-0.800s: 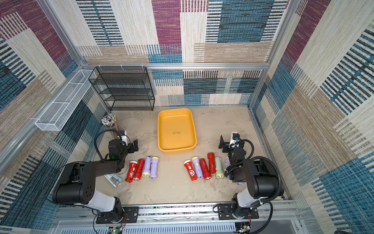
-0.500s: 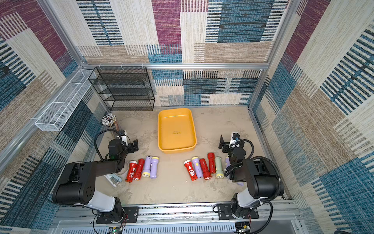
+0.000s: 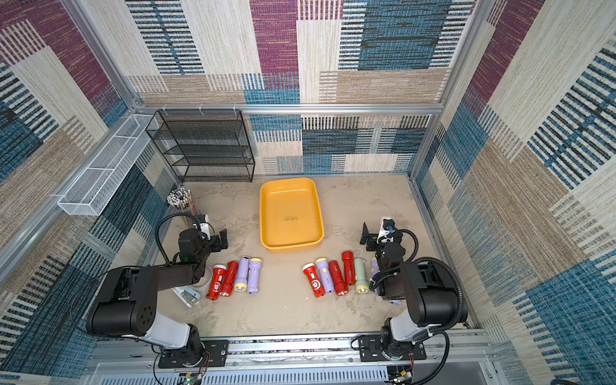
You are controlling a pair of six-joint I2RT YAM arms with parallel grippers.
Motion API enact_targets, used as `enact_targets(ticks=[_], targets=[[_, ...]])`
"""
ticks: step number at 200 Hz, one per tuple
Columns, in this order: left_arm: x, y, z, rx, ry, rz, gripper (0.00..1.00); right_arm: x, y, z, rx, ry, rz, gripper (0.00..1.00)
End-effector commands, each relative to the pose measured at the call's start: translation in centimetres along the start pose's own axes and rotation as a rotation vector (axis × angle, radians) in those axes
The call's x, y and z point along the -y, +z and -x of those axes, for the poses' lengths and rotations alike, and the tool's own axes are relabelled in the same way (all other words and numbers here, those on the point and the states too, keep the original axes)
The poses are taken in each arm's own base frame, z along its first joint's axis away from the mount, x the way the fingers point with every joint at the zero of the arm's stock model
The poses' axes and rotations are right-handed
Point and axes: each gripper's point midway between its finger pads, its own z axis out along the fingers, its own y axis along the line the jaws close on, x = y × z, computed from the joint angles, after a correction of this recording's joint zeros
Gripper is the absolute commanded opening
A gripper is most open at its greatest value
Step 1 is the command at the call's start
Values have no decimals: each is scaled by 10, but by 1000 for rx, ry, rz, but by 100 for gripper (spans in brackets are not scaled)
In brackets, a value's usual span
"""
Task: Put the flashlights into the storage boxes
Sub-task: Adjust the flashlight at the center of the board.
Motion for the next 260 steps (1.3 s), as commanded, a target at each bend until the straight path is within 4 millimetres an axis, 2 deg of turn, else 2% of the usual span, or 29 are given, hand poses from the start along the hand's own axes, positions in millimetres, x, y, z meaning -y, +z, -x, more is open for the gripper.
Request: enact_targets(ticks=[1, 117, 157, 173, 203, 260], targets=[[1, 0, 8, 30, 18, -6, 100, -2, 0, 12, 48, -5, 9, 100], [1, 0, 8, 27, 15, -10, 100, -2, 1, 11, 43, -5, 10, 100], [8, 2, 7, 20, 32, -54, 100, -4, 2, 11, 39, -11, 21, 100], [8, 1, 7, 19, 32, -54, 100, -2, 1, 13, 45, -10, 12, 100], [7, 1, 7, 19, 24, -61, 100, 15, -1, 17, 53, 31, -88, 100], [9, 0, 8, 25, 12, -102, 99, 12, -1, 18, 56, 13, -99, 100]])
